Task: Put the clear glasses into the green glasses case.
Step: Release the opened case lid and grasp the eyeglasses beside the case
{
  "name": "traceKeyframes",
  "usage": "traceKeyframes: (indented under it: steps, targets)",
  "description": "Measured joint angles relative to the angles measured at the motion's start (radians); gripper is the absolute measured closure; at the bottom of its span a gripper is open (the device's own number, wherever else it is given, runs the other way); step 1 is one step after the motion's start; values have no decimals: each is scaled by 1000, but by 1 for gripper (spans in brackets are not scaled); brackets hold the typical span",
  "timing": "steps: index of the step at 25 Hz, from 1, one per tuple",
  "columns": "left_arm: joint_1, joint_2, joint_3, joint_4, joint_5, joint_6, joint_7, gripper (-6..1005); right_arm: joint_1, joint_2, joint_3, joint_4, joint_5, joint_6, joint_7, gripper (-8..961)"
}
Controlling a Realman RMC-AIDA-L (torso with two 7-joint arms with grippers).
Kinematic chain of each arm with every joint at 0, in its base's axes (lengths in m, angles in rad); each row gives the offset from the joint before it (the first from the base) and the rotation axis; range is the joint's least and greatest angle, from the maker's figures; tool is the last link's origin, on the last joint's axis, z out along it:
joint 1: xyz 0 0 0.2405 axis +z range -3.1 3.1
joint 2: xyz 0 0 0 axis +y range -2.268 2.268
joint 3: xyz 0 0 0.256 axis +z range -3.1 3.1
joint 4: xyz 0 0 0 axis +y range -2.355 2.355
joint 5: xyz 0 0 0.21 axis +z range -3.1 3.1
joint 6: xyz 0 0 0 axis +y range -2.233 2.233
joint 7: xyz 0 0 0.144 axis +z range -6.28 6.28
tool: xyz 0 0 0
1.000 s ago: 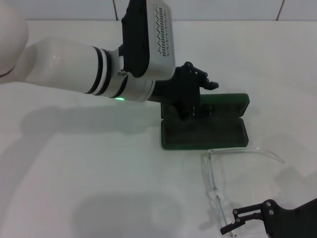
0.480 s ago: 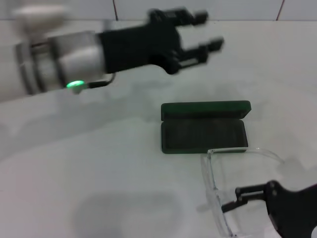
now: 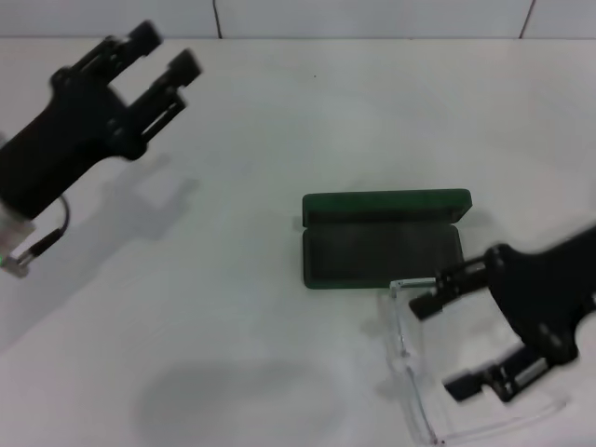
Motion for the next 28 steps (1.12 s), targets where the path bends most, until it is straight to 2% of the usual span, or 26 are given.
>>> traceKeyframes:
  steps: [3,6,7,10,15,18,21,25,28]
  targets:
    - [1,1,-41,-59,1,53,9,403,53,25,17,-140,-152,-7,260,94]
    - [5,2,-53,-84,2,70,16,403,143,47,12,-223,-299,-53,487,96]
    - [5,2,-54,-90,5,73,20,403,192,59,11,-249,-367,-89,553,96]
    - [2,2,-55,-101,16,74,26,404,279,81,7,-283,-461,-144,613,98]
    - [-6,2,-55,-118,21,76,35,404,347,84,-55,-274,-500,-141,648,100]
    - [-5,2,-55,-125,21,77,34,404,366,85,-125,-285,-527,-116,619,101]
    - [-5,2,-56,-137,21,84,35,404,355,86,-213,-310,-530,-62,463,102]
    - [-6,2,-56,-157,20,86,37,405,285,93,-317,-344,-533,60,184,104]
    - [-7,2,-56,-165,20,87,37,405,245,94,-340,-359,-528,126,62,105]
